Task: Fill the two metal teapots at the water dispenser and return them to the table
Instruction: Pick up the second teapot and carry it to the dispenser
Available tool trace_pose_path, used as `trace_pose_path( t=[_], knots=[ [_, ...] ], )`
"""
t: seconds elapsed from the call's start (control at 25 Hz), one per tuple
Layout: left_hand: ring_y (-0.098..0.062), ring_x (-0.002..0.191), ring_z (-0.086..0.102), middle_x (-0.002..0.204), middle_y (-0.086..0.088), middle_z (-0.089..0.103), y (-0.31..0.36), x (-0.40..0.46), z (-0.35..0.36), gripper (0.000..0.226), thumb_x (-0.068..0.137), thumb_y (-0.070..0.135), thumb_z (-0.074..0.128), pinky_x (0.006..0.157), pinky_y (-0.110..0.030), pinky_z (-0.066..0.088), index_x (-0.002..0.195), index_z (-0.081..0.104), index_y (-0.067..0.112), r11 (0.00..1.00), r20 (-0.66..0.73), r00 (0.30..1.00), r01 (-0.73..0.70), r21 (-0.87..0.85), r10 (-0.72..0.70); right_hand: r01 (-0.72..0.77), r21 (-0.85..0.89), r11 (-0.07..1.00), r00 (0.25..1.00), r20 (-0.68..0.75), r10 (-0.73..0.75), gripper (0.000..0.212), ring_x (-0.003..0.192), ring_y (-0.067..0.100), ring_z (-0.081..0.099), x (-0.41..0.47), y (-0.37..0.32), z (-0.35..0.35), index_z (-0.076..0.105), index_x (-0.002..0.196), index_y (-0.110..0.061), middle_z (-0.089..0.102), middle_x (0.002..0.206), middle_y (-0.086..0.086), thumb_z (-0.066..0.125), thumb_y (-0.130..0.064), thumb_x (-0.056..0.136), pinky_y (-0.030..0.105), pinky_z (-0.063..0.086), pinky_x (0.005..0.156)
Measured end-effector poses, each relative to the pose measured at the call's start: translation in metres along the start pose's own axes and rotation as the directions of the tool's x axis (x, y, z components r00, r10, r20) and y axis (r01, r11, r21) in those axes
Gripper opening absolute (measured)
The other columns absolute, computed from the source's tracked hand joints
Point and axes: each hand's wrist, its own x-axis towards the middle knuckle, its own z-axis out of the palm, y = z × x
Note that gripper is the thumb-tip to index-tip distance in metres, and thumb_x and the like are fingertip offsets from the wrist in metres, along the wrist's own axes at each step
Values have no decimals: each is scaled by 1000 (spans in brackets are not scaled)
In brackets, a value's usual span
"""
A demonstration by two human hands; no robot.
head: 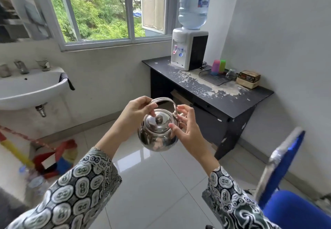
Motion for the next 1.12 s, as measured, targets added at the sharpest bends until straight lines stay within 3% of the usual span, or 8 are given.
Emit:
trace_pose_path(
  t=[0.08, 0.24, 0.36, 0.44, 0.64, 0.8, 0.96, 1.12],
  knots=[
    [-6, 62, 53, 63, 3, 59, -14, 49, -27, 9, 89, 13, 55, 71, -22, 41, 84, 61, 9, 999, 22, 1000, -17, 34, 17, -17, 10, 1000, 999, -50, 18, 56, 113, -15, 41, 46, 10, 31, 29, 126, -24, 39, 122, -20, 64, -14, 84, 2, 35, 90],
    [-3, 63, 55, 67, 2, 61, -41, 138, -63, 8, 89, 15, 56, 76, -24, 42, 83, 62, 12, 1000, 59, 998, -11, 21, 9, -20, 10, 1000, 990, -141, 21, 65, 126, -12, 31, 131, 35, 76, 22, 130, -34, 32, 135, -11, 65, -26, 82, 9, 31, 102],
    [-10, 69, 56, 67, 2, 62, -63, 199, -76, 11, 89, 16, 57, 82, -29, 43, 79, 62, 17, 1000, 76, 997, 2, -1, -2, -35, -56, 998, 983, -184, 24, 60, 128, 18, 40, 187, 60, 91, 24, 127, -46, 26, 145, -2, 61, -43, 79, 41, 41, 104],
    [-11, 71, 57, 68, 1, 62, -83, 246, -79, 13, 89, 16, 57, 82, -30, 44, 77, 62, 19, 1000, 89, 996, 8, -26, -6, -71, -118, 990, 977, -210, 45, 56, 122, 26, 44, 230, 87, 93, 28, 124, -47, 23, 149, 2, 58, -51, 77, 51, 42, 101],
    [-12, 74, 59, 72, -1, 64, -128, 368, -69, 11, 88, 16, 57, 76, -22, 45, 79, 62, 18, 998, 110, 994, 22, -62, -15, -90, -208, 974, 970, -241, 38, 53, 130, 26, 35, 340, 167, 79, 33, 118, -45, 22, 148, 5, 56, -60, 73, 48, 40, 102],
    [-10, 74, 60, 73, 0, 64, -151, 479, -59, 9, 88, 18, 58, 78, -23, 46, 81, 64, 18, 997, 119, 992, 53, -52, -47, -107, -184, 977, 976, -206, 69, 59, 118, 28, 42, 441, 226, 52, 34, 124, -40, 30, 140, 5, 56, -63, 74, 50, 44, 98],
    [-11, 75, 60, 77, -3, 65, -170, 580, -49, 11, 88, 16, 58, 78, -24, 45, 89, 65, 7, 997, 117, 991, 72, -40, -67, -109, -187, 976, 981, -178, 75, 60, 118, 23, 43, 533, 266, 27, 33, 125, -39, 33, 136, 2, 56, -60, 74, 39, 46, 97],
    [-13, 79, 61, 80, -4, 67, -206, 675, -42, 12, 88, 19, 58, 82, -28, 46, 90, 66, 10, 996, 137, 987, 85, -19, -82, -166, -228, 959, 980, -146, 135, 66, 126, 17, 36, 618, 322, 9, 31, 125, -40, 30, 142, 3, 51, -70, 70, 41, 41, 103]
  ],
)
